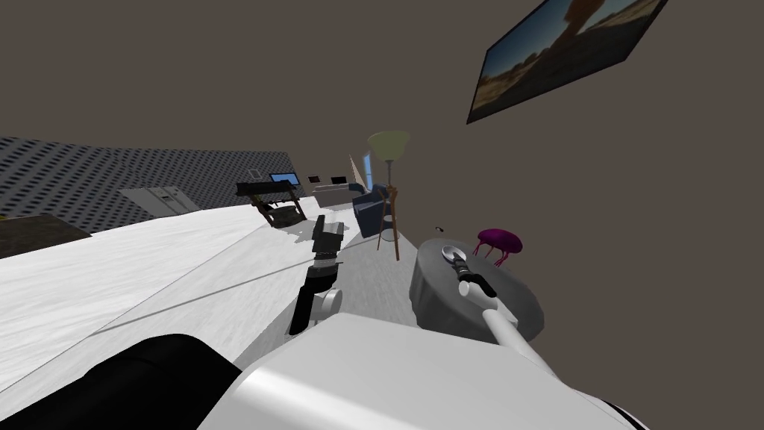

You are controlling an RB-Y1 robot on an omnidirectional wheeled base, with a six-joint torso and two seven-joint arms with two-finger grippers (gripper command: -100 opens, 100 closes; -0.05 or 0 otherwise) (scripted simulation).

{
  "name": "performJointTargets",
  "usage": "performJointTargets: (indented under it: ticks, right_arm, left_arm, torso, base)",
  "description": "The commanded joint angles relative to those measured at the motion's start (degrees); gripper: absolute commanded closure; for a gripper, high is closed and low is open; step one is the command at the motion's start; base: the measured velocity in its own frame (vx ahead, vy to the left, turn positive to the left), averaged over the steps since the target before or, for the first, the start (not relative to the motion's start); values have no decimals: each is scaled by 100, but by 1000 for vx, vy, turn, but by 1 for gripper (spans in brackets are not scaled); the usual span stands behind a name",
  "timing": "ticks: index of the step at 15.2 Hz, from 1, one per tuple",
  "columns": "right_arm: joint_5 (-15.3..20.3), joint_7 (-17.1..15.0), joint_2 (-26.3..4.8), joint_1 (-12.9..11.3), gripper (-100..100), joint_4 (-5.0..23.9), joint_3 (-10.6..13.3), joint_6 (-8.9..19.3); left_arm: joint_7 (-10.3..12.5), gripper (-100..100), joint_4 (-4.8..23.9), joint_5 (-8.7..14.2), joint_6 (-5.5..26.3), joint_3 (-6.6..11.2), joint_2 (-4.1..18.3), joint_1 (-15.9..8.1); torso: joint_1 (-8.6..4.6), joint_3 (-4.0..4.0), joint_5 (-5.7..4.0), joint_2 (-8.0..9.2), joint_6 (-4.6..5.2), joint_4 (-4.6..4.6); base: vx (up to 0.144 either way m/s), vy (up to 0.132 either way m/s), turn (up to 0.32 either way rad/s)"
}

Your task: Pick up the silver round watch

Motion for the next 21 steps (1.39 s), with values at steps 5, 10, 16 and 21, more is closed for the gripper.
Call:
performJointTargets:
  ticks: [5,10,16,21]
  right_arm:
    - [748,275,-41,165,-100,-40,-181,216]
    - [1364,275,-41,165,-100,-40,-181,216]
    - [2088,555,-66,335,-100,-99,-363,438]
    - [2673,828,-89,498,-100,-152,-538,652]
  left_arm:
    - [0,0,0,0,0,-1,0,-2]
    - [0,0,0,0,0,0,0,0]
    - [0,0,0,0,0,0,0,0]
    - [0,0,0,0,0,-1,0,-1]
  torso:
    - [5,0,1,-1,-8,0]
    - [4,0,1,0,-1,0]
    - [-3,1,-1,1,0,0]
    - [5,0,2,0,-7,0]
  base:
    - [-4,-7,123]
    - [-6,-10,5]
    - [-7,-15,114]
    - [-5,-6,117]
